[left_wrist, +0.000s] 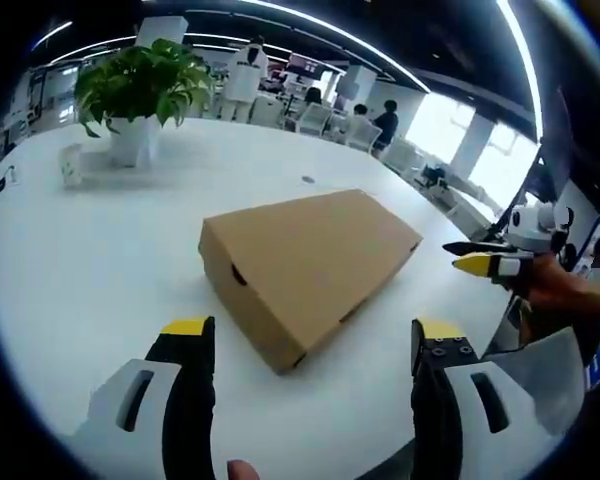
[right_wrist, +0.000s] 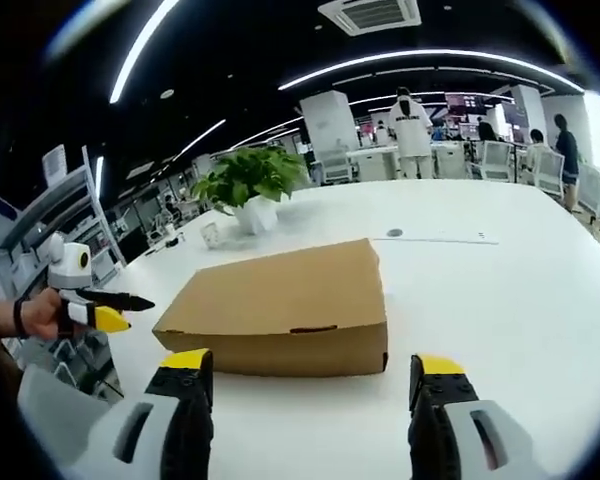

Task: Operate the shoe box by opening the lid, removing the specified soft item, and placing it in the target area until the item is outside and the box remains undamaged.

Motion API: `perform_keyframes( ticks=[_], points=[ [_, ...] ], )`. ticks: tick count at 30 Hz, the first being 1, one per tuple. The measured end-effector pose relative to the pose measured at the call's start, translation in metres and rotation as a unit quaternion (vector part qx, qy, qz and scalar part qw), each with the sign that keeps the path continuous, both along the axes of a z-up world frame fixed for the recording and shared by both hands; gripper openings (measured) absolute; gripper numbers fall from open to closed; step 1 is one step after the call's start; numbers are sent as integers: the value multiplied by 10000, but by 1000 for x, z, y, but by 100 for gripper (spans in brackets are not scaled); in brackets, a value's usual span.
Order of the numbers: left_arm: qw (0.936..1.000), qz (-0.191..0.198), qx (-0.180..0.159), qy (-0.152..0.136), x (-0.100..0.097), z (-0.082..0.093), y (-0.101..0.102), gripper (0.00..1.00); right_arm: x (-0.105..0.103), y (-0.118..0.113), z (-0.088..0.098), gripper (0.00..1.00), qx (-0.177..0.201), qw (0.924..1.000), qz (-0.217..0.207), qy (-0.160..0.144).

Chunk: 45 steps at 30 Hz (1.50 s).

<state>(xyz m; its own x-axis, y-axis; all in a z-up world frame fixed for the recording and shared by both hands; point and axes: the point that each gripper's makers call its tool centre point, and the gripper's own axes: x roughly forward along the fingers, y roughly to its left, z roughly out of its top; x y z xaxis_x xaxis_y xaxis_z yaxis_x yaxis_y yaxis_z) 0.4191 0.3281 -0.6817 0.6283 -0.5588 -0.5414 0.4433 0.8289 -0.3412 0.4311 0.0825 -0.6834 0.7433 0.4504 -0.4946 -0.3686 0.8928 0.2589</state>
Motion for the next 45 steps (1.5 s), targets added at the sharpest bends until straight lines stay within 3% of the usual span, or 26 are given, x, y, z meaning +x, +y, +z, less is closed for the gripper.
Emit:
perform_keyframes(
  ticks=[14, 23, 30, 45],
  points=[
    [9991, -124, 292, 281, 19, -30, -14, 78, 34, 3, -26, 79, -571, 9963, 603, 209],
    [9974, -268, 557, 373, 28, -43, -18, 76, 54, 9, -37, 72, -1156, 9867, 1120, 228],
    [9966, -299, 655, 395, 30, -49, -19, 69, 50, 16, -40, 67, -1153, 9826, 1435, 259],
    [9955, -349, 761, 452, 30, -50, -22, 67, 51, 17, -40, 68, -1218, 9822, 1400, 303]
  ],
)
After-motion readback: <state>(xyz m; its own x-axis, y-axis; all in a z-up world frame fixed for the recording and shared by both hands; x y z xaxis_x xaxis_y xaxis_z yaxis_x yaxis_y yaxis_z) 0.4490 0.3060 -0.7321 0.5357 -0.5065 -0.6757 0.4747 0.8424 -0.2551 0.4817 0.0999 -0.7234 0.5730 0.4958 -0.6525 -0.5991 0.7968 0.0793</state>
